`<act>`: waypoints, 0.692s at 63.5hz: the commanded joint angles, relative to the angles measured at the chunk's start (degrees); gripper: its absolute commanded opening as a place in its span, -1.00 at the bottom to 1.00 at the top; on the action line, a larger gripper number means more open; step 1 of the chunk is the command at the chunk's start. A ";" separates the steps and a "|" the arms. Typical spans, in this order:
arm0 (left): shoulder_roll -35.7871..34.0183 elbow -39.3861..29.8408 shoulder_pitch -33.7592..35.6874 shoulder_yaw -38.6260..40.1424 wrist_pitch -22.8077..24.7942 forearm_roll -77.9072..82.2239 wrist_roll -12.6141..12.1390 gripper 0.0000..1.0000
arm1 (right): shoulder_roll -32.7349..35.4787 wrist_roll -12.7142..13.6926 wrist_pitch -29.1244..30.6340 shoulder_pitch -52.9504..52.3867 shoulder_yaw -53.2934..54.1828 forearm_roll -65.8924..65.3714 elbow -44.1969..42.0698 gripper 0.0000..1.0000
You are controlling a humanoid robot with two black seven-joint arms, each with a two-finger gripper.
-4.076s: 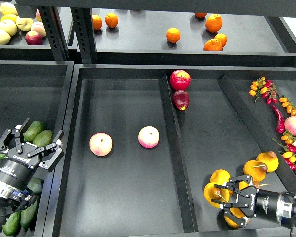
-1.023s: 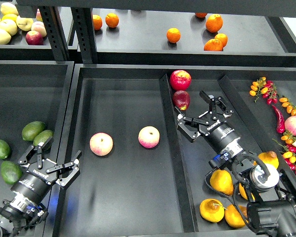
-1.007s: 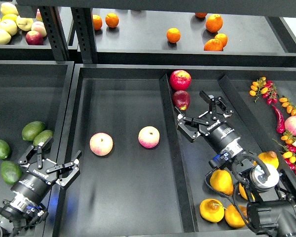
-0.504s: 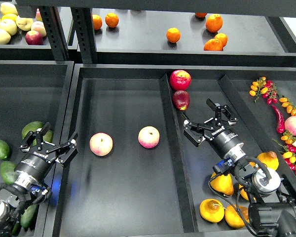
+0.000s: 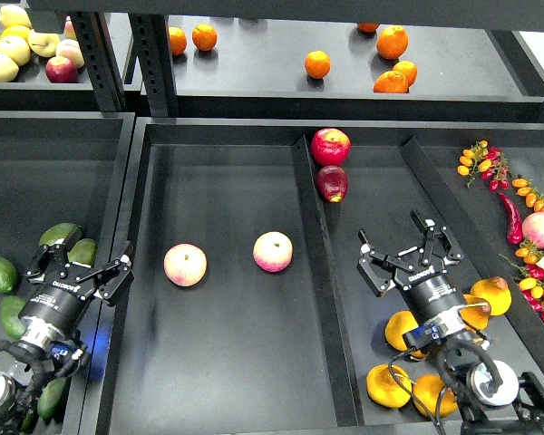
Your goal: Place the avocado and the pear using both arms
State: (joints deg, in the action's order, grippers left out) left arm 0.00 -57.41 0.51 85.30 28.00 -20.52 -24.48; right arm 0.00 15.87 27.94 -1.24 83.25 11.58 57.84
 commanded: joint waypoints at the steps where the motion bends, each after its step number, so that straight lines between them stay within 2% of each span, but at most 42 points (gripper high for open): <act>1: 0.00 -4.81 -3.41 -0.04 0.00 0.04 0.05 0.99 | 0.00 -0.84 0.06 2.73 -0.28 0.11 3.24 0.99; 18: 0.00 -14.04 -7.37 0.04 0.00 0.13 0.05 0.99 | 0.00 -0.75 -0.17 6.24 -1.16 2.83 13.44 0.99; 20: 0.00 -15.97 -7.46 0.31 0.00 0.39 0.05 0.99 | 0.00 -0.93 -4.46 6.24 -1.16 6.08 16.07 0.99; 26: 0.00 -16.77 -7.46 0.40 0.00 0.65 0.05 0.99 | 0.00 -1.02 -9.56 6.24 -1.24 8.89 16.96 0.99; 35: 0.00 -16.77 -7.37 0.39 0.00 1.18 0.05 0.99 | 0.00 -1.19 -11.68 6.07 -1.07 10.65 16.87 0.99; 44: 0.00 -16.33 -7.72 0.66 0.00 1.18 0.05 0.99 | 0.00 -4.18 -11.95 6.07 -0.80 15.49 16.69 0.99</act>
State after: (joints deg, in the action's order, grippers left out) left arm 0.00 -74.10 -6.90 85.72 28.00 -19.40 -24.42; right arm 0.00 13.94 16.32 4.85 82.23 23.57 74.70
